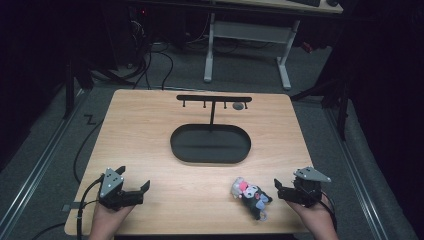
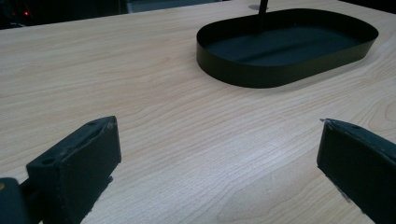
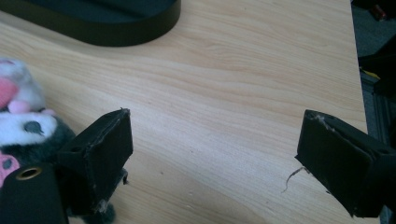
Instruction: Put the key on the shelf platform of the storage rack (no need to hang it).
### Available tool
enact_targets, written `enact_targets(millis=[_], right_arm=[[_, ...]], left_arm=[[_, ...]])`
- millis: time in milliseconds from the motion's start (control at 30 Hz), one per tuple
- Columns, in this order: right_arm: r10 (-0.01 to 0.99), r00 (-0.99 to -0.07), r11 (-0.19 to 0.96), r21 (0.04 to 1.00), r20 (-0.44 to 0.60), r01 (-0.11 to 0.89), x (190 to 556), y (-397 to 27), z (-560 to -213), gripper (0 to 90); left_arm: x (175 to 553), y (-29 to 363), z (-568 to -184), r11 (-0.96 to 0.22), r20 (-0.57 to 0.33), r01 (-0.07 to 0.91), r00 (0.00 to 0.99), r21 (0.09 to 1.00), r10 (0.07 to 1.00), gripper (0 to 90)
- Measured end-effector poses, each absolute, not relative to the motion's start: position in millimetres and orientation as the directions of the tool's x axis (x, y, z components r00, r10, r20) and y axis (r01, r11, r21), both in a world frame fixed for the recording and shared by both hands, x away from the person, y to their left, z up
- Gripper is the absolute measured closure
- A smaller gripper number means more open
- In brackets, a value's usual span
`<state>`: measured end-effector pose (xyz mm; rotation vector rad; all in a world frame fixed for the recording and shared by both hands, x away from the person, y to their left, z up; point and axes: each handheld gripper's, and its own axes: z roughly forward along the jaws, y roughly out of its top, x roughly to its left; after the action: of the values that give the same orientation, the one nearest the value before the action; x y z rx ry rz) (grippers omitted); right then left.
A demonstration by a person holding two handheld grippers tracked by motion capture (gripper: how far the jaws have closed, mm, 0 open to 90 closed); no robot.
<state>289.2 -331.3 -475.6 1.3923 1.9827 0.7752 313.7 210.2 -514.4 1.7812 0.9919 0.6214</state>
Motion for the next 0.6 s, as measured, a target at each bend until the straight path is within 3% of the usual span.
enact_targets(millis=[267,600], right_arm=[[0.945,-0.294,0.309,0.674,-0.141,0.671,295,-340,-478,13.2],[0.929,-0.340,0.366,0.486,-0.144,0.794,308,-347,-491,15.0]], left_arm=[[314,210,-514,-0.203,-0.019,0.346,0.542,0.916,0.840,0.3],[314,208,-514,-0.210,-0.019,0.348,0.553,0.914,0.833,0.3]])
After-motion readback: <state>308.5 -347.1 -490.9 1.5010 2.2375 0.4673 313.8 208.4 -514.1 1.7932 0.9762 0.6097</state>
